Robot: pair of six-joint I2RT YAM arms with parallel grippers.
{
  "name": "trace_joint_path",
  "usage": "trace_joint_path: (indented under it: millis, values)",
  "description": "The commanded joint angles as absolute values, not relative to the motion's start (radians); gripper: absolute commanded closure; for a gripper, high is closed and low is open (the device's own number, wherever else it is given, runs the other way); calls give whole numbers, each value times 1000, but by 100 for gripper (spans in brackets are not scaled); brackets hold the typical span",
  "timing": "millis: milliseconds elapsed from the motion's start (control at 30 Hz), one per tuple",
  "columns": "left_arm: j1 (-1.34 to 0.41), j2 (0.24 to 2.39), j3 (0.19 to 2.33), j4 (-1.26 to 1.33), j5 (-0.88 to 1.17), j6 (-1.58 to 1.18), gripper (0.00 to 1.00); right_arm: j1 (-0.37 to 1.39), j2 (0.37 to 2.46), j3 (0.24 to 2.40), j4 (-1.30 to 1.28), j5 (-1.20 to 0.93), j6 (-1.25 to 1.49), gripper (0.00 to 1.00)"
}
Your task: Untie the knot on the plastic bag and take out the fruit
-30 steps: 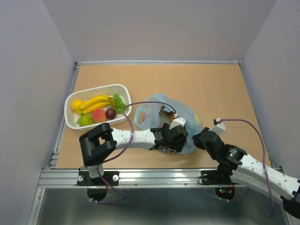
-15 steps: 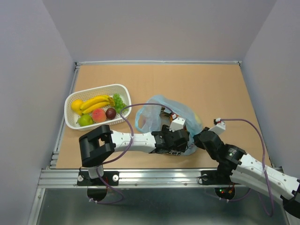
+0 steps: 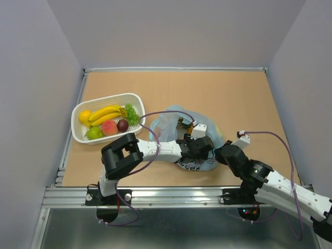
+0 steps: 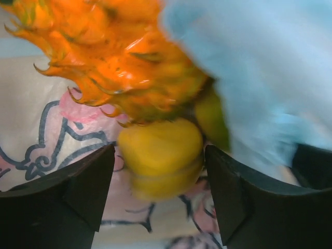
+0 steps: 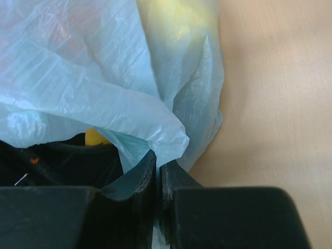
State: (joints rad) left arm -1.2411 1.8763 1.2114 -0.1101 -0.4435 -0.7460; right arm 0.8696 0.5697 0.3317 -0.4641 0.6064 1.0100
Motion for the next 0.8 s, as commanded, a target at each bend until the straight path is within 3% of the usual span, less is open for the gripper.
trace_joint_path:
  millis: [0, 133, 167, 233, 333, 567, 767]
  values:
    - [-1232, 1884, 1262, -161, -494, -755, 26, 865, 555, 373, -457, 637, 1002, 87]
    - [-1230, 1881, 1256, -190, -499, -755, 43, 864, 549, 368, -457, 638, 1003, 88]
    - [-1230, 1870, 1250, -196, -502, -755, 56, 864, 549, 370, -457, 640, 1003, 88]
    - [-1230, 1839, 1241, -221, -514, -758, 69, 864, 549, 371, -457, 640, 1002, 88]
    - [-1230, 1744, 1232, -267, -537, -747, 80, 864, 549, 373, -457, 646, 997, 88]
    - [-1207, 1427, 1270, -348, -618, -670, 81, 864, 563, 374, -457, 667, 996, 87]
    - [-921, 1229, 1183, -362, -546, -621, 81, 864, 569, 382, -456, 666, 986, 88]
